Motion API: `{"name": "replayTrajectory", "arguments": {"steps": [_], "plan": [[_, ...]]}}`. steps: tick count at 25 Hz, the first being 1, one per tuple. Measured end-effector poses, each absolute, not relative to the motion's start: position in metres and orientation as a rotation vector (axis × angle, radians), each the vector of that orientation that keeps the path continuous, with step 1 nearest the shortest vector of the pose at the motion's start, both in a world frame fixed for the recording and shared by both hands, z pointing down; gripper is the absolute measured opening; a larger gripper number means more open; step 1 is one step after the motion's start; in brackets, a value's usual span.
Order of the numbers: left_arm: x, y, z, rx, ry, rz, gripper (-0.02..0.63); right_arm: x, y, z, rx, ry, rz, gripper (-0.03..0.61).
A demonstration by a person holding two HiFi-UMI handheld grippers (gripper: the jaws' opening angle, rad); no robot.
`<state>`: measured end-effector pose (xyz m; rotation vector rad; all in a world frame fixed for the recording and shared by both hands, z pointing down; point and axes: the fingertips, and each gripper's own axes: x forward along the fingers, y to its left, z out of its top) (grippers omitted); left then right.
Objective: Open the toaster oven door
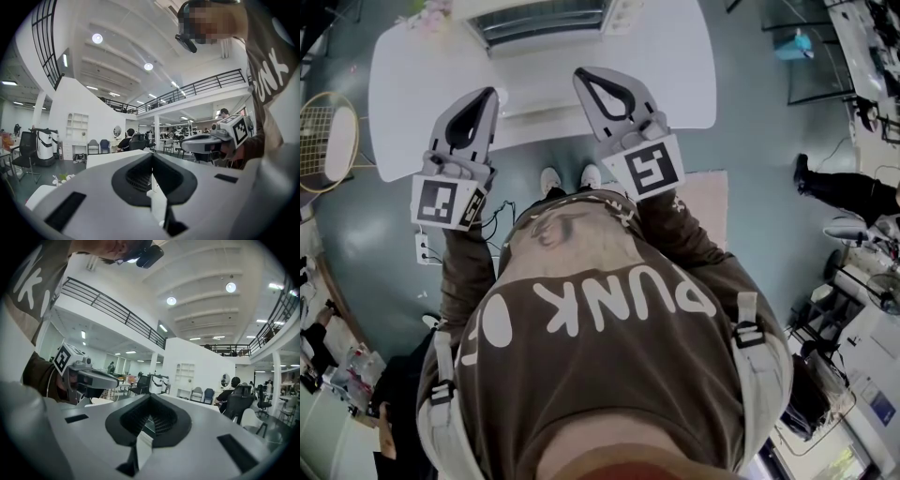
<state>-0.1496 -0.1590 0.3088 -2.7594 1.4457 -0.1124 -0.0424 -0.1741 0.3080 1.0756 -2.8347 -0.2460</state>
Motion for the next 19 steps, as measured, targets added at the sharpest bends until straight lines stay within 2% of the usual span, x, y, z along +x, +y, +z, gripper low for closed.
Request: {"name": "replayTrajectory", "arguments": {"steps": [19], "plan": [[-0.1454, -0.1549, 0.3061, -2.755, 1.450, -0.111, 0.003, -0.0386, -0.1712, 0.3073, 1.069, -2.824, -0.245, 0.009]]}}
